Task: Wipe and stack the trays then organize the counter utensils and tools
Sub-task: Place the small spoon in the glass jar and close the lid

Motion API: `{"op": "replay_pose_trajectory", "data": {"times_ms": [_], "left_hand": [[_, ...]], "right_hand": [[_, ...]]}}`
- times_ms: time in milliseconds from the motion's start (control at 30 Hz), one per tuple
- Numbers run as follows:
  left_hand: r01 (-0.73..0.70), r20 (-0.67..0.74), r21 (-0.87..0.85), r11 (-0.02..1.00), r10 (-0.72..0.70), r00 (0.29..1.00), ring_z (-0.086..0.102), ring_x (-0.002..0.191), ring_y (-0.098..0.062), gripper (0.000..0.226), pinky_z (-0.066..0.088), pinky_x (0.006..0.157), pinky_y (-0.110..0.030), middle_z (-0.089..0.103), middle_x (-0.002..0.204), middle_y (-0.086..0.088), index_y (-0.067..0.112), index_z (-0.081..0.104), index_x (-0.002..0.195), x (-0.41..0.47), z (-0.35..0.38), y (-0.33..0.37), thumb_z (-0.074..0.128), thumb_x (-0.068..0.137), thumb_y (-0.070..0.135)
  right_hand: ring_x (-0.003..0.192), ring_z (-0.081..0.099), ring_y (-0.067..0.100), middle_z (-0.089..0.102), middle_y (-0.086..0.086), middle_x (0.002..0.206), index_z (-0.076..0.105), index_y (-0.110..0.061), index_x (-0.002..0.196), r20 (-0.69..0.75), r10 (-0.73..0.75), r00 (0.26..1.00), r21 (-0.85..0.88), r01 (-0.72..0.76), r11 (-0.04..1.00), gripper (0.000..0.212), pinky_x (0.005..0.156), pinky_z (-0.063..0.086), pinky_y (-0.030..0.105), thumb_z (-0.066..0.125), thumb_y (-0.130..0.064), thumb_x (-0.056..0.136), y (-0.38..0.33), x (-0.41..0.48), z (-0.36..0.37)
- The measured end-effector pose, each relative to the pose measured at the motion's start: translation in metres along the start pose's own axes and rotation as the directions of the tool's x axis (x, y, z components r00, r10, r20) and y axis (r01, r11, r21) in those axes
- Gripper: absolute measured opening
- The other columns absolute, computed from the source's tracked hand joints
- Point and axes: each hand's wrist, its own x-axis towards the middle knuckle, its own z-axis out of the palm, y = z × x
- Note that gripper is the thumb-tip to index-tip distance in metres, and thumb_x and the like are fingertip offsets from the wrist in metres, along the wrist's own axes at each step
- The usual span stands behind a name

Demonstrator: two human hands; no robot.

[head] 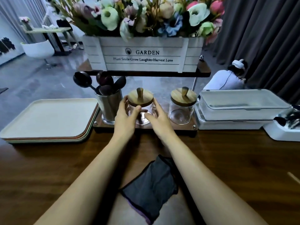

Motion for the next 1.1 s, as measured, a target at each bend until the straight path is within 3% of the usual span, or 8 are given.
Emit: {"op": "replay_pose_trajectory", "data": {"times_ms": [167, 267, 400, 533, 667, 800, 900, 1100], "left_hand": [[0.029, 0.027, -0.005, 1.000, -0.029, 0.999, 0.038, 0.147, -0.009, 0.085, 0.035, 0.120, -0.044, 0.040, 0.160, 0.006, 0.026, 0.024, 0.161, -0.025, 0.002, -0.009, 0.062, 0.089, 0.053], [-0.188, -0.105, 0.069, 0.980, 0.194, 0.975, 0.041, 0.144, -0.009, 0.058, 0.040, 0.117, -0.046, 0.045, 0.155, 0.008, 0.022, 0.040, 0.155, -0.074, 0.016, -0.005, 0.058, 0.100, 0.027], [-0.230, 0.071, 0.013, 0.973, 0.229, 0.971, 0.036, 0.146, -0.003, 0.058, 0.039, 0.117, -0.045, 0.044, 0.156, 0.011, 0.024, 0.042, 0.154, -0.080, 0.057, 0.012, 0.057, 0.099, 0.037], [-0.101, 0.289, -0.107, 0.989, 0.128, 0.949, 0.022, 0.145, 0.012, 0.091, 0.025, 0.123, -0.030, 0.023, 0.160, 0.022, 0.034, 0.016, 0.160, -0.047, 0.097, 0.032, 0.061, 0.086, 0.060], [-0.047, 0.333, -0.131, 0.990, 0.089, 0.939, 0.026, 0.140, 0.014, 0.106, 0.027, 0.112, -0.012, 0.025, 0.162, 0.019, 0.030, 0.004, 0.163, -0.022, 0.119, 0.032, 0.066, 0.081, 0.058], [-0.035, 0.350, -0.120, 0.992, 0.075, 0.934, 0.036, 0.137, 0.012, 0.092, 0.034, 0.119, -0.033, 0.041, 0.153, 0.021, 0.028, 0.018, 0.162, -0.016, 0.114, 0.019, 0.068, 0.086, 0.046], [-0.056, 0.328, -0.130, 0.990, 0.096, 0.940, 0.044, 0.120, 0.025, 0.068, 0.039, 0.111, -0.029, 0.051, 0.134, 0.032, 0.030, 0.035, 0.151, -0.028, 0.102, 0.027, 0.068, 0.092, 0.031], [-0.046, 0.155, -0.013, 0.999, 0.047, 0.987, 0.057, 0.125, 0.001, 0.072, 0.047, 0.108, -0.044, 0.065, 0.130, 0.023, 0.051, 0.040, 0.148, -0.099, 0.075, 0.039, 0.072, 0.083, 0.055]], "right_hand": [[0.135, 0.034, -0.007, 0.038, -0.016, 0.152, 0.030, -0.022, 0.158, -0.004, 0.026, 1.000, -0.016, -0.026, 1.000, 0.067, 0.106, 0.030, 0.008, 0.059, -0.011, 0.099, -0.007, -0.022, -0.012], [0.129, 0.053, 0.004, 0.057, -0.003, 0.142, 0.053, -0.012, 0.144, -0.264, -0.111, 0.958, -0.066, 0.097, 0.993, 0.045, 0.096, 0.038, 0.002, 0.056, -0.005, 0.100, -0.013, -0.054, -0.040], [0.105, 0.067, -0.001, 0.071, -0.001, 0.117, 0.068, -0.009, 0.126, -0.571, -0.258, 0.779, -0.153, 0.208, 0.966, 0.029, 0.091, 0.050, 0.012, 0.057, -0.006, 0.099, -0.020, -0.074, -0.080], [0.116, 0.062, 0.000, 0.065, -0.005, 0.132, 0.055, -0.017, 0.142, -0.517, -0.176, 0.838, -0.208, 0.077, 0.975, 0.044, 0.090, 0.043, 0.004, 0.057, -0.010, 0.099, -0.014, -0.067, -0.094], [0.142, 0.041, 0.012, 0.038, -0.006, 0.159, 0.027, -0.024, 0.159, -0.388, -0.064, 0.919, -0.317, -0.068, 0.946, 0.062, 0.108, 0.031, 0.018, 0.049, -0.012, 0.102, -0.003, -0.051, -0.100], [0.148, 0.031, 0.014, 0.032, -0.003, 0.162, 0.025, -0.021, 0.159, -0.303, 0.024, 0.953, -0.317, -0.124, 0.940, 0.062, 0.120, 0.022, 0.025, 0.042, -0.005, 0.101, 0.001, -0.041, -0.106], [0.146, 0.036, 0.015, 0.038, 0.000, 0.159, 0.031, -0.020, 0.157, -0.242, 0.008, 0.970, -0.299, -0.083, 0.951, 0.062, 0.122, 0.027, 0.034, 0.045, -0.002, 0.099, 0.004, -0.046, -0.108], [0.131, 0.054, 0.013, 0.059, -0.009, 0.140, 0.052, -0.027, 0.145, -0.197, -0.059, 0.979, -0.291, -0.001, 0.957, 0.049, 0.110, 0.040, 0.026, 0.051, -0.010, 0.099, 0.007, -0.104, -0.118]]}}
